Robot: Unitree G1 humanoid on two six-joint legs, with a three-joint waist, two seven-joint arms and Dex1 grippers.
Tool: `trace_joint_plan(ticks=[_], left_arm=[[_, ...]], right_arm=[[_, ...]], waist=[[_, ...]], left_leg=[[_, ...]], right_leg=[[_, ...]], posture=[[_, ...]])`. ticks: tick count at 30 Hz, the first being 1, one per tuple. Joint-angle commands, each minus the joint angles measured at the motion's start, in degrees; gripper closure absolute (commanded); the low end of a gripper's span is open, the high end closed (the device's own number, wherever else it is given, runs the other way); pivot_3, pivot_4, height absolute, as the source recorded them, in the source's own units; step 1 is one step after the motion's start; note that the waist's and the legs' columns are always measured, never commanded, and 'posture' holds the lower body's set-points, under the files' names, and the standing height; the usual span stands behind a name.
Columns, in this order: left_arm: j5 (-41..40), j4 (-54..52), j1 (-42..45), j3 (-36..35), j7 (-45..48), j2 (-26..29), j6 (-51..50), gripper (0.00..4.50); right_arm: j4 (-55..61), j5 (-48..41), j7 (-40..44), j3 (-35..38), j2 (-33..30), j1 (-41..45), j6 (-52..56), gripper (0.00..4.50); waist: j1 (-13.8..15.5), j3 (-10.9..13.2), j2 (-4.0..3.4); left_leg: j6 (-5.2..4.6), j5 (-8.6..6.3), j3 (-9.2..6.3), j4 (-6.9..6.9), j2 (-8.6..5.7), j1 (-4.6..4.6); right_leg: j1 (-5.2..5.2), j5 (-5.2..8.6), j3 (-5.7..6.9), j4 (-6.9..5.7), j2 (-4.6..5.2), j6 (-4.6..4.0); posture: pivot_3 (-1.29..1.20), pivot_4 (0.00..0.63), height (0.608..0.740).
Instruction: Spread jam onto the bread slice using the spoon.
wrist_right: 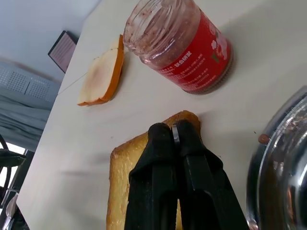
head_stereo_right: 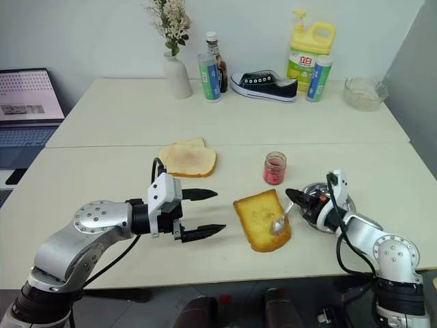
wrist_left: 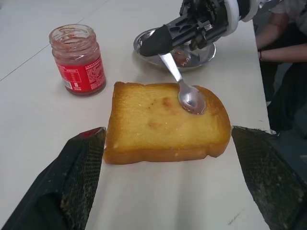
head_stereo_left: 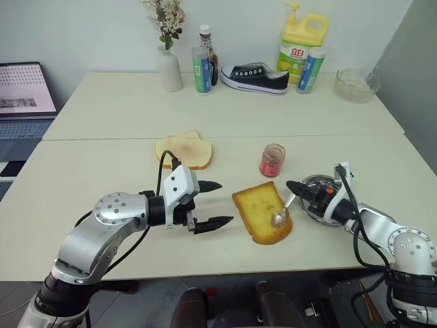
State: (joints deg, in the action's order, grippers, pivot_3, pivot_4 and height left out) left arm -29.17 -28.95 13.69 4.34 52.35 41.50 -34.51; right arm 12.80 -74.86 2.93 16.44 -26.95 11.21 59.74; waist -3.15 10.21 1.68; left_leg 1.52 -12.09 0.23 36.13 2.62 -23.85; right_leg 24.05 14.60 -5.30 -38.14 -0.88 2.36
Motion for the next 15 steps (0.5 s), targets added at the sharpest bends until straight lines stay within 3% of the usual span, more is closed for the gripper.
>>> trace_joint_plan(ticks=[1, 8, 12, 15], left_arm=[[0.05, -0.67, -0.03, -0.43, 0.64, 0.18, 1.6, 0.17], [0.53, 0.68, 2.68, 1.03, 1.12, -1.36, 1.58, 0.17], [0.63, 0.89, 2.49, 0.97, 1.43, -1.13, 1.92, 0.17], [0.39, 0.7, 2.45, 1.02, 1.53, -1.2, 1.75, 0.17]], right_arm=[[1.41, -3.32, -1.86, 2.3, -0.17, 0.03, 0.57, 4.48], [-3.86, 1.98, -4.12, -1.08, 8.77, 6.13, -4.09, 4.48], [-4.86, 3.93, -3.85, -0.71, 9.57, 6.67, -4.66, 4.48], [-2.63, -1.33, -5.51, 2.77, 8.63, 5.66, -3.45, 4.48]], waist=[[0.0, 0.0, 0.0], [-0.21, -0.01, 0.01], [-0.14, -0.01, 0.01], [-0.03, -0.01, 0.01]], left_leg=[[0.0, 0.0, 0.0, 0.0, 0.0, 0.0], [0.0, 0.0, 0.01, -0.01, 0.01, 0.02], [0.0, 0.0, -0.01, -0.01, 0.02, -0.01], [0.0, 0.0, 0.01, -0.01, 0.01, -0.01]], right_leg=[[0.0, 0.0, 0.0, 0.0, 0.0, 0.0], [0.04, 0.0, -0.02, -0.07, -0.03, -0.01], [0.04, 0.0, 0.01, -0.04, -0.03, -0.01], [0.03, -0.01, -0.01, -0.03, -0.01, -0.01]], posture=[[0.0, 0.15, 0.74], [0.0, 0.15, 0.74], [0.0, 0.15, 0.74], [0.0, 0.15, 0.74]])
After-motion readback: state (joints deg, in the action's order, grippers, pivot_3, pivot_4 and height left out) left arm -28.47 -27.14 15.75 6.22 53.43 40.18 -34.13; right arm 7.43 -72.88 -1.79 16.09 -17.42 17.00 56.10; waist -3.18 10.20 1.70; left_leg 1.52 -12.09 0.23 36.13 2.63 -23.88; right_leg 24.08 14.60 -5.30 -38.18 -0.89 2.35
